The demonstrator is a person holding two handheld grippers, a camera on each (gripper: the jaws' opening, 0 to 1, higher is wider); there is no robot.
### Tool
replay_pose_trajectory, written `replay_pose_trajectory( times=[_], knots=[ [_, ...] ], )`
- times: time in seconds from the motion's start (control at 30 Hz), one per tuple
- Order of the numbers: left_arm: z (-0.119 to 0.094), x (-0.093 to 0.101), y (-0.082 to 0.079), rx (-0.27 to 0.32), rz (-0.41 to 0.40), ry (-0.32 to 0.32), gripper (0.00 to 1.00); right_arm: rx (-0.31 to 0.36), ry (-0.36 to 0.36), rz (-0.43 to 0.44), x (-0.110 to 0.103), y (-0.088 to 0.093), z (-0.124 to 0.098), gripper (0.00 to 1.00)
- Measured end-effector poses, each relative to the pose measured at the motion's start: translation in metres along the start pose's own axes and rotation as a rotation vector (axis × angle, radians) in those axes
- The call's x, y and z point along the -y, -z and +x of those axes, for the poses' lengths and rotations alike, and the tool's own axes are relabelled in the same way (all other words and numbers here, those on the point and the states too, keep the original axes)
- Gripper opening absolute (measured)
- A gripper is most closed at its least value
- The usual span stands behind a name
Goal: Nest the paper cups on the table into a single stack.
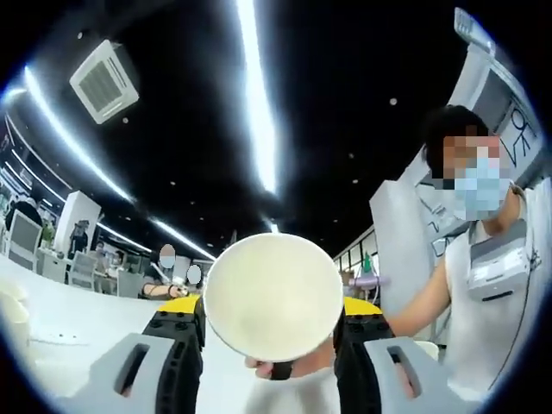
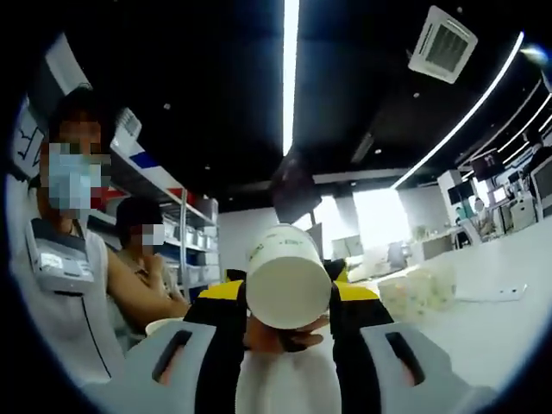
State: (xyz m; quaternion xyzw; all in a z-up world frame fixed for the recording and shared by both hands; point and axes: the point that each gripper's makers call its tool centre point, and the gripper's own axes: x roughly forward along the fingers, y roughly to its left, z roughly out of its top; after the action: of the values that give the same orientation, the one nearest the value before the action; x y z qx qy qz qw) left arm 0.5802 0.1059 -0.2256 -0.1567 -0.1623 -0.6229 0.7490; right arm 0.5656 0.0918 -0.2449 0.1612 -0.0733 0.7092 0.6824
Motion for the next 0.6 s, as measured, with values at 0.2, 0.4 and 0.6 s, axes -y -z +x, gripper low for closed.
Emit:
replay_pose_trajectory(
  times=[0.2,0.4,0.6],
  knots=[
    [-0.002,0.001,-0.007,0.041,0.011,0.007,0.61,-0.107,0.003,-0.039,0.002,0.022,0.003,0.4],
    [0.0,-0.002,-0.005,0.026,0.004,0.007,0.59,-0.233,0.018,-0.116,0.006,0.045,0.006,0.4],
    [0.001,-0.004,0.0,-0.001,0.026,-0.017,0.54,-0.258,0.037,-0.142,0.012,0.048,0.005,0.4]
  ],
)
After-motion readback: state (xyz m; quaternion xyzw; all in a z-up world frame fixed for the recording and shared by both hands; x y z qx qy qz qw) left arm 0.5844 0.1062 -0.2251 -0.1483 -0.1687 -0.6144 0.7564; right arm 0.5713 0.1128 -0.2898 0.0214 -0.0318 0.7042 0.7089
